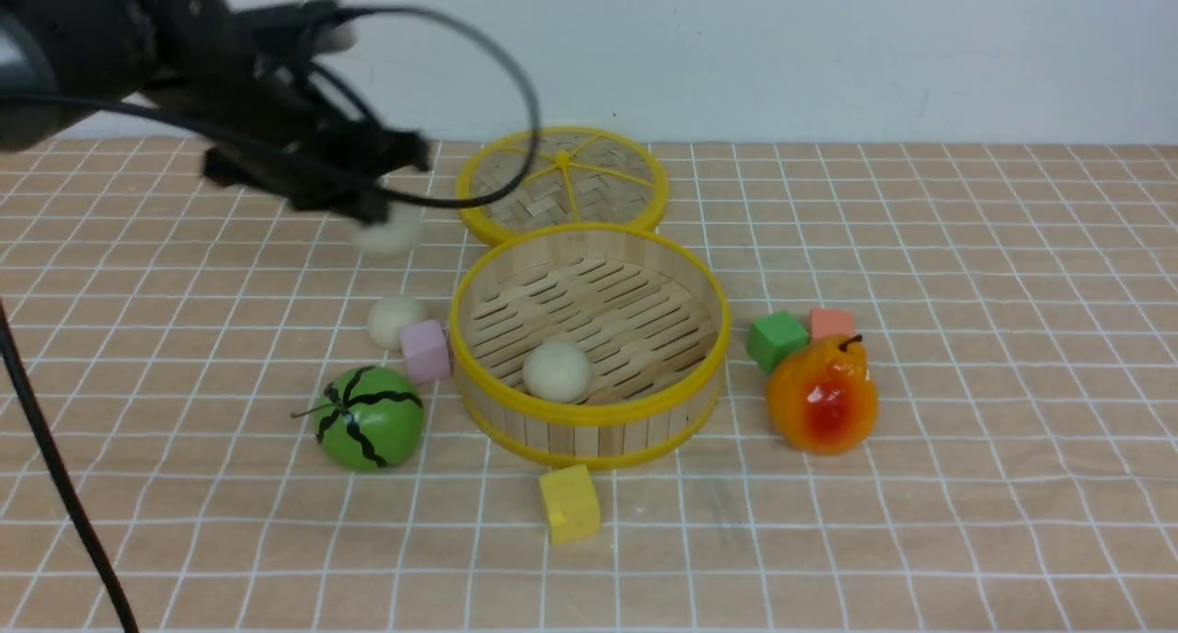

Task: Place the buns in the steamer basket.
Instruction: Use the left arm to put the steamed stuffed bun into the steamer

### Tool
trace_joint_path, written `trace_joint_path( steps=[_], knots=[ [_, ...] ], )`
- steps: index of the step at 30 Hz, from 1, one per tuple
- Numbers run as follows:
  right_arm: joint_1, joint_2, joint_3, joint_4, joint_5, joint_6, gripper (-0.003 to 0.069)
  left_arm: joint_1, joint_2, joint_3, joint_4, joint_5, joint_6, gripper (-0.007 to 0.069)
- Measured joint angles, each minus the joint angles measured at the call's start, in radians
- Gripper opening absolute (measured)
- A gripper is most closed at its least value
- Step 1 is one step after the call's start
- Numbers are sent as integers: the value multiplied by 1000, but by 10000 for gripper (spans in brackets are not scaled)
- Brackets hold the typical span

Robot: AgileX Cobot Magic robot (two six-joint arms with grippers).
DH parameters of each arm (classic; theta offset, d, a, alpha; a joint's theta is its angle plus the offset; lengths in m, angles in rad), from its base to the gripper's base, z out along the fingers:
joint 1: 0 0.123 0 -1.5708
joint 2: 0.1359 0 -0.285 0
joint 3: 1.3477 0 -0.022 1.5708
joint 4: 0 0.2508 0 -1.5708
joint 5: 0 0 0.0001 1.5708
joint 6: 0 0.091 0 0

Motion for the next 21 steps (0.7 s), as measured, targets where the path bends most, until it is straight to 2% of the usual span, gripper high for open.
trace_joint_path(
  steps=[6,14,16,17,21],
  knots=[
    [0,0,0,0,0,0,241,-126,80,-4,-47,-115,32,-11],
    [0,0,0,0,0,0,241,-146,202,-4,-46,-238,-12,23],
    [0,0,0,0,0,0,241,-146,239,-4,-46,-246,-27,72],
    [0,0,0,0,0,0,241,-146,242,-4,-46,-246,-29,72],
    [0,0,0,0,0,0,241,-146,249,-3,-46,-238,-35,221]
  ],
)
